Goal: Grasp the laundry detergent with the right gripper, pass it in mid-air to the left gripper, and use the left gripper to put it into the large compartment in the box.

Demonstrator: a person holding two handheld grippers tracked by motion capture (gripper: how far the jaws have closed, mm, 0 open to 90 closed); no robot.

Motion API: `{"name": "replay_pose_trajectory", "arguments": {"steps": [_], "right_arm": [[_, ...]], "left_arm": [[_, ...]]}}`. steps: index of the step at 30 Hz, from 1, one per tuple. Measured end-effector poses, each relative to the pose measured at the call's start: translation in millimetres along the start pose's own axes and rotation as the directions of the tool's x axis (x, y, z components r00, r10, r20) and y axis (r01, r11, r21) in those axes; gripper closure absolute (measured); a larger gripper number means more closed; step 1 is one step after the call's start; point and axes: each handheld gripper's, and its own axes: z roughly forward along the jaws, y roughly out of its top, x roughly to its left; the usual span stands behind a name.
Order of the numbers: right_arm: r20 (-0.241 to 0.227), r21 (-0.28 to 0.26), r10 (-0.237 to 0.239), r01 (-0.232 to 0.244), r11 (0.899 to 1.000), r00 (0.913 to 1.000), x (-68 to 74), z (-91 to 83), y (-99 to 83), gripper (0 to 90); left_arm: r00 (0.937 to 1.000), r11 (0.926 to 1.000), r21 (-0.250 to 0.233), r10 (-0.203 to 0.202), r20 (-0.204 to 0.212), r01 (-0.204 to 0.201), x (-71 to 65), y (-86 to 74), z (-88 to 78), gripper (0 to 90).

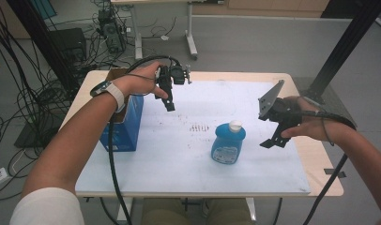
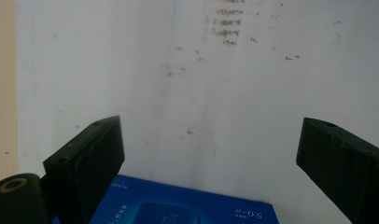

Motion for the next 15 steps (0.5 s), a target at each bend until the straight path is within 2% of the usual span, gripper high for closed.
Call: {"name": "replay_pose_trajectory", "arguments": {"steps": [15], "right_arm": [[0.012, -0.007, 0.004, -0.004, 1.000, 0.9999, 2.9, -4.4, -1.5, 6.9]], "left_arm": [[1.0000, 0.9999, -0.015, -0.007, -0.007, 0.007, -2.1, -0.9, -3.9, 8.0]]}}
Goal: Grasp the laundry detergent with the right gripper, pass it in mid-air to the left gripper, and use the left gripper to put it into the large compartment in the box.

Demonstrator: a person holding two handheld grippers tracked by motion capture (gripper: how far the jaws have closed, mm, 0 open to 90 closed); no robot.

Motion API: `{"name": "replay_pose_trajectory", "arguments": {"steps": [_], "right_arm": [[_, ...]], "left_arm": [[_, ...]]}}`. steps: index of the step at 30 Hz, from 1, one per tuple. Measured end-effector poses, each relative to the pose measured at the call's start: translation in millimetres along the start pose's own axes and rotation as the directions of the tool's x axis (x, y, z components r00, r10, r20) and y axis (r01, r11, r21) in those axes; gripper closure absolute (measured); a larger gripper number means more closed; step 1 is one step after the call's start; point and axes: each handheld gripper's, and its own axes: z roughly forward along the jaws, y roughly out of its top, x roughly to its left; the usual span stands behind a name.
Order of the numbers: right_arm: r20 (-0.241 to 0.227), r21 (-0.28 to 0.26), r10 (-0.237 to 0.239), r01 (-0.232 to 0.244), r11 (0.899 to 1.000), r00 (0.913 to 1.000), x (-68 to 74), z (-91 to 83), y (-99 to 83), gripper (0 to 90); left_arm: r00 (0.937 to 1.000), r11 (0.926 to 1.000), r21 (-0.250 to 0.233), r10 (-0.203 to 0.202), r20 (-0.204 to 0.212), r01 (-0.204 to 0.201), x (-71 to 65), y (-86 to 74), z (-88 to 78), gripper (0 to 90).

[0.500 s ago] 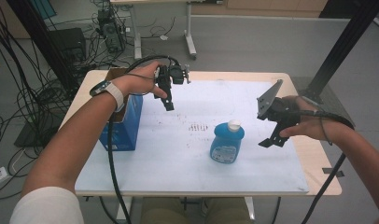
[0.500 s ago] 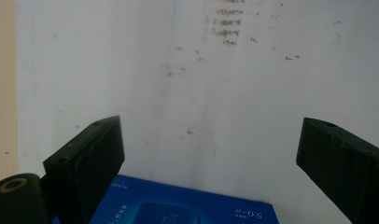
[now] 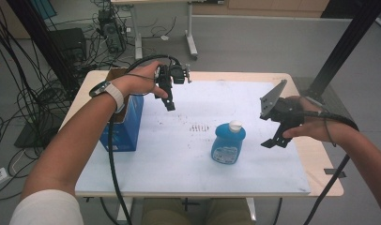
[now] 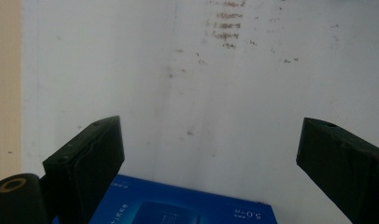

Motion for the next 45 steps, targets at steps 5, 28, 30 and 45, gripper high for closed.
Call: {"name": "replay_pose_trajectory", "arguments": {"steps": [5, 28, 30, 45], "right_arm": [[0.002, -0.012, -0.001, 0.001, 1.000, 1.0000, 0.8, 1.0, -0.8, 6.1], [-0.001, -0.078, 0.043, -0.043, 0.996, 0.9991, 4.0, 17.1, -8.5, 4.8], [0.000, -0.080, 0.043, -0.043, 0.996, 0.9991, 4.1, 17.6, -8.8, 4.7], [-0.003, -0.108, 0.053, -0.053, 0.993, 0.9986, 4.8, 23.7, -11.2, 4.4]], "left_arm": [[1.0000, 1.0000, 0.002, -0.002, -0.004, 0.002, -0.8, -2.1, -1.4, 8.0], [1.0000, 1.0000, 0.001, -0.001, -0.006, 0.001, -1.2, -2.9, 0.4, 8.1], [1.0000, 1.0000, -0.001, -0.002, -0.004, 0.002, -1.2, -3.2, 0.6, 8.2], [1.0000, 1.0000, -0.001, -0.006, -0.006, 0.006, -0.9, -5.2, 2.0, 8.2]]}}
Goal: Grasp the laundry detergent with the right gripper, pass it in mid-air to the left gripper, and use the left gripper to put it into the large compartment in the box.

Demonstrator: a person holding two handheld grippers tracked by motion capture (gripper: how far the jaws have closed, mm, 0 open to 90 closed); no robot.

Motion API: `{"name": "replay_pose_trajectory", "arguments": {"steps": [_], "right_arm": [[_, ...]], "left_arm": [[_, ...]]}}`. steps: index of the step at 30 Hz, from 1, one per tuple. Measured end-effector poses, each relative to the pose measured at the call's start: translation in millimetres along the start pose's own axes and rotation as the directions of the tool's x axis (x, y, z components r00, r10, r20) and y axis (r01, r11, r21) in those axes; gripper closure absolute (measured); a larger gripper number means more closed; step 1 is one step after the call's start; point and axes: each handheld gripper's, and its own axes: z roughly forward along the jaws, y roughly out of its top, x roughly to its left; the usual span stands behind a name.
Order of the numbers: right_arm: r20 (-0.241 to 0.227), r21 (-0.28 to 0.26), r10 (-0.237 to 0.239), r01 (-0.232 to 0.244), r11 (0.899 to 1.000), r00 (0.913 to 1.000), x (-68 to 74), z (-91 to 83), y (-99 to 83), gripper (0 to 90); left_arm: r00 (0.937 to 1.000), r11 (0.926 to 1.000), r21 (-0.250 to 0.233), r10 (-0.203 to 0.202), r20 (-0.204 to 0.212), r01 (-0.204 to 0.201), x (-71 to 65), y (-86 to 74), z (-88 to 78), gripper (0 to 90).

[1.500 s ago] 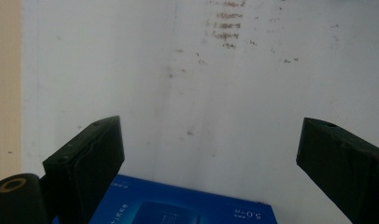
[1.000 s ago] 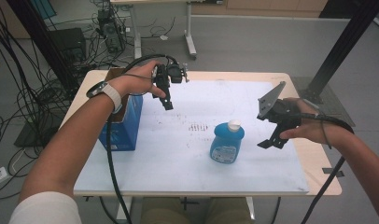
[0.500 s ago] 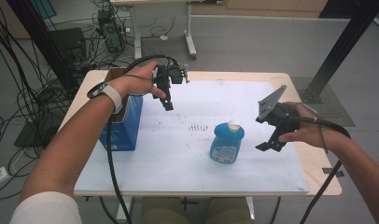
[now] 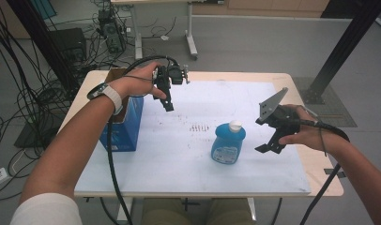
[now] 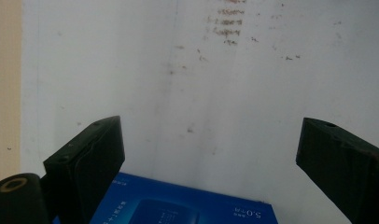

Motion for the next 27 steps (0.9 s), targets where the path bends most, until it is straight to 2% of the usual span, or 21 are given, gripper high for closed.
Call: {"name": "replay_pose_trajectory", "arguments": {"steps": [14, 27], "right_arm": [[-0.008, 0.022, -0.006, 0.006, 1.000, 1.0000, 1.5, 12.2, -2.1, 4.5], [-0.015, 0.010, 0.006, -0.006, 1.000, 0.9999, 2.2, 23.7, -5.3, 4.5]], "left_arm": [[1.0000, 1.0000, 0.007, 0.004, 0.000, -0.004, -0.2, 0.4, 1.8, 8.2], [1.0000, 1.0000, 0.009, 0.002, -0.001, -0.002, -0.8, -0.2, 2.5, 8.2]]}}
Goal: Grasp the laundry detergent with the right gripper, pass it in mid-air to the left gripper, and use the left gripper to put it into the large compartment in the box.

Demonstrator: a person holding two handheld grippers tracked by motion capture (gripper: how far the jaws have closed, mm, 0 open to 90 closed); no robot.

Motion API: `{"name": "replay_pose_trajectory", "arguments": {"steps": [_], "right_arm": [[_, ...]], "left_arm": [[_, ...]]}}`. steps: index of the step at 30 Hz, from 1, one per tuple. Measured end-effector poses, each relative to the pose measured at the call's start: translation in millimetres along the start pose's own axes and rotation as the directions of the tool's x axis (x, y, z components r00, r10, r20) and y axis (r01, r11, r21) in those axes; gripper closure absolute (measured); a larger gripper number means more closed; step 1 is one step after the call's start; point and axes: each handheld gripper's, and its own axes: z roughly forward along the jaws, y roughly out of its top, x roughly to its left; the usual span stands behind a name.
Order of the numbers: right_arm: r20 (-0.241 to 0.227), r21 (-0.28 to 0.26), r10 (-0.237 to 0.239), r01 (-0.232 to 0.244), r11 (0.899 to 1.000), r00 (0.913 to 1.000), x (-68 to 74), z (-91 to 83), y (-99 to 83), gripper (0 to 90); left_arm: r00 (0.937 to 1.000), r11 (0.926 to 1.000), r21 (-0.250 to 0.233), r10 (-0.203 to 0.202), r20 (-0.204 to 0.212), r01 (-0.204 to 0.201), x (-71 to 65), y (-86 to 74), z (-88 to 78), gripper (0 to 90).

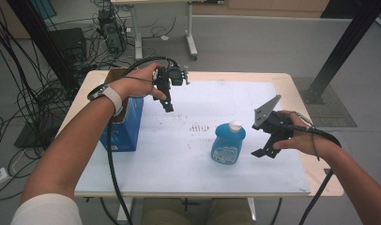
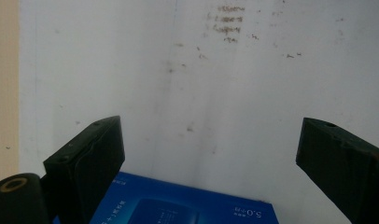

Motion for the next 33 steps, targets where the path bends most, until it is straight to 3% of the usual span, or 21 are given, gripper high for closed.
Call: {"name": "replay_pose_trajectory", "arguments": {"steps": [15, 33], "right_arm": [[0.000, -0.065, 0.016, -0.016, 0.998, 0.9999, 1.5, 9.5, -7.8, 4.5], [0.006, -0.194, 0.044, -0.042, 0.980, 0.9990, 5.1, 16.3, -22.0, 3.7]], "left_arm": [[1.0000, 1.0000, 0.002, -0.004, -0.002, 0.004, -0.7, -1.0, 0.9, 8.4], [1.0000, 1.0000, 0.000, -0.007, -0.003, 0.007, -1.1, -1.1, 1.5, 8.4]]}}
